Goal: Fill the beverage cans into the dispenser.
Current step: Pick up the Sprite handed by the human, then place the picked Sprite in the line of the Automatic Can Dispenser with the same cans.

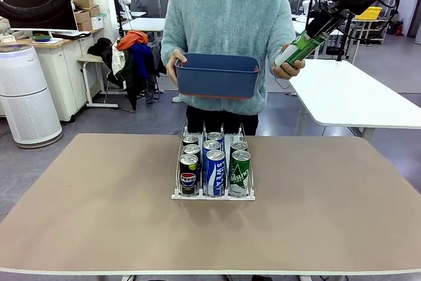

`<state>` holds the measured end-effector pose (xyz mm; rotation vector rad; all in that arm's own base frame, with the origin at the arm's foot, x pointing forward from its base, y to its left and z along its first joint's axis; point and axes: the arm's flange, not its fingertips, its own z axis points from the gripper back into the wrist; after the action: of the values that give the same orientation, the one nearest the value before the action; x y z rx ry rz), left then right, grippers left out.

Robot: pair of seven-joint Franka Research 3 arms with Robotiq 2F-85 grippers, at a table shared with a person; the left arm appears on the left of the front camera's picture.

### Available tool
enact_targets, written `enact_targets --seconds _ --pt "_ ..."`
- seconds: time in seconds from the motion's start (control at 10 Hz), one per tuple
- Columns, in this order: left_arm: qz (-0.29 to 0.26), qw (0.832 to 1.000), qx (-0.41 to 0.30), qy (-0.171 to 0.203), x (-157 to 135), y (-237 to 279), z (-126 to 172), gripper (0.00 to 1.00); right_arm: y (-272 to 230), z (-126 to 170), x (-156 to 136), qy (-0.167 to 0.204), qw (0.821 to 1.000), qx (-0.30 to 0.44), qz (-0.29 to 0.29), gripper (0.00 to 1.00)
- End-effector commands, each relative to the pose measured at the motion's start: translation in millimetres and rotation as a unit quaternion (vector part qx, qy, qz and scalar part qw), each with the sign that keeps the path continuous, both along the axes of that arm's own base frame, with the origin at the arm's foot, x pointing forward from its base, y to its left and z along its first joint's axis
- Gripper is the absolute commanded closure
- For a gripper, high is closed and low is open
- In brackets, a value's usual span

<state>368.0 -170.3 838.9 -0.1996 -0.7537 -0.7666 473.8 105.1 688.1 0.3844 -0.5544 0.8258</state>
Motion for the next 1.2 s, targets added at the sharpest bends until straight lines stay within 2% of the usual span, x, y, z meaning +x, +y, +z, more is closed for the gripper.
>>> enact_targets --seconds 0.0,0.1,0.2,1.1 --pt "0.002 1.000 0.000 0.000 0.0 1.9 0.1 0.03 0.5 1.0 -3.5 0.003 1.000 0.002 0.014 1.00" --pt "0.002 1.000 0.000 0.000 0.0 1.9 0.1 0.03 2.5 0.8 -1.8 0.000 1.000 0.001 -0.022 1.00" --pt "0.002 1.000 0.000 0.000 0.0 1.9 0.1 0.03 0.1 -0.2 -0.2 0.000 1.000 -0.001 0.002 1.00" --pt "0.002 1.000 0.000 0.000 0.0 1.9 0.1 0.03 0.1 -0.2 -0.2 0.000 1.000 -0.001 0.002 1.00"
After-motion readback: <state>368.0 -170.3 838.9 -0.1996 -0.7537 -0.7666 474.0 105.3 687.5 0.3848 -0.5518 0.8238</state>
